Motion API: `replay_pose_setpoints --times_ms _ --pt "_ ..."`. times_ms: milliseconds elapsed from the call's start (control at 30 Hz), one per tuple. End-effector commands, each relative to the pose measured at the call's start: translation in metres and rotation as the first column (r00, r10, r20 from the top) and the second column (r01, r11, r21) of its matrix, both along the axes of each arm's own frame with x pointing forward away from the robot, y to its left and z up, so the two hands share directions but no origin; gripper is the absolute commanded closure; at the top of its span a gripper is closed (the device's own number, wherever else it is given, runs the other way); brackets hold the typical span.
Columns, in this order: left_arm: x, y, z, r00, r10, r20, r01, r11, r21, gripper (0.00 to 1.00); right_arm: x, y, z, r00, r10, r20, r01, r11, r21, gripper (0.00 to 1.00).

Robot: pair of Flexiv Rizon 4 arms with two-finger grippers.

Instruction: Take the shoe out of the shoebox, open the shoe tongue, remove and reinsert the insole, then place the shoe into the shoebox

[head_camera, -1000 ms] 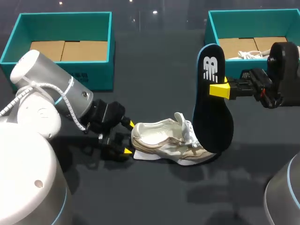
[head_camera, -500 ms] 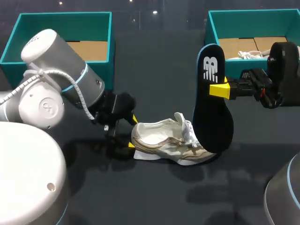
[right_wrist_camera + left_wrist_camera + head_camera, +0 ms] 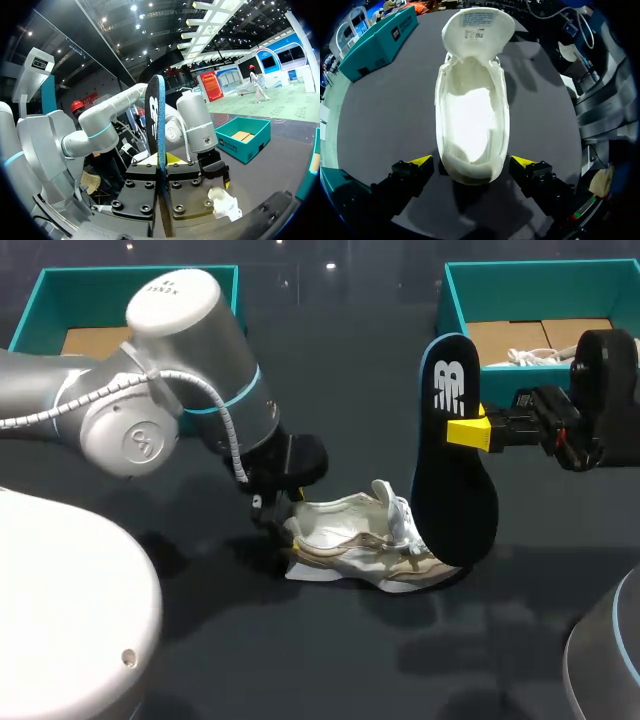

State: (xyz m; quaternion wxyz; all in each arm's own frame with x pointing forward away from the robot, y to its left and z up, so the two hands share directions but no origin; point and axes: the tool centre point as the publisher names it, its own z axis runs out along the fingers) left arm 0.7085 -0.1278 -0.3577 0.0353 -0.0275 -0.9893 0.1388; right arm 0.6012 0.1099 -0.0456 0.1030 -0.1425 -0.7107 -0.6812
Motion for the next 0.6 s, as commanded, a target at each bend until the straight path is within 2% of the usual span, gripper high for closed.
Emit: replay_pose_setpoints --times_ms 33,300,467,600 --pt "0.002 -0.003 0.001 1.000 -0.011 0.006 0.010 0.989 0.151 0.00 0.000 0.001 -0.001 1.000 0.000 -0.001 0.000 1.000 -0.001 1.00" --pt "0.002 -0.007 0.023 0.999 -0.024 0.037 0.019 0.991 0.132 0.00 0.000 0.001 -0.001 1.000 0.000 -0.001 0.000 1.000 -0.001 1.00" --pt "0.012 -0.021 0.036 0.999 -0.023 0.046 0.018 0.994 0.108 0.00 0.000 0.001 -0.001 1.000 0.000 -0.001 0.000 1.000 -0.001 1.00" --pt "0.018 -0.038 0.037 0.998 -0.028 0.053 0.023 0.994 0.104 0.00 0.000 0.001 -0.001 1.000 0.000 -0.001 0.000 1.000 -0.001 1.00"
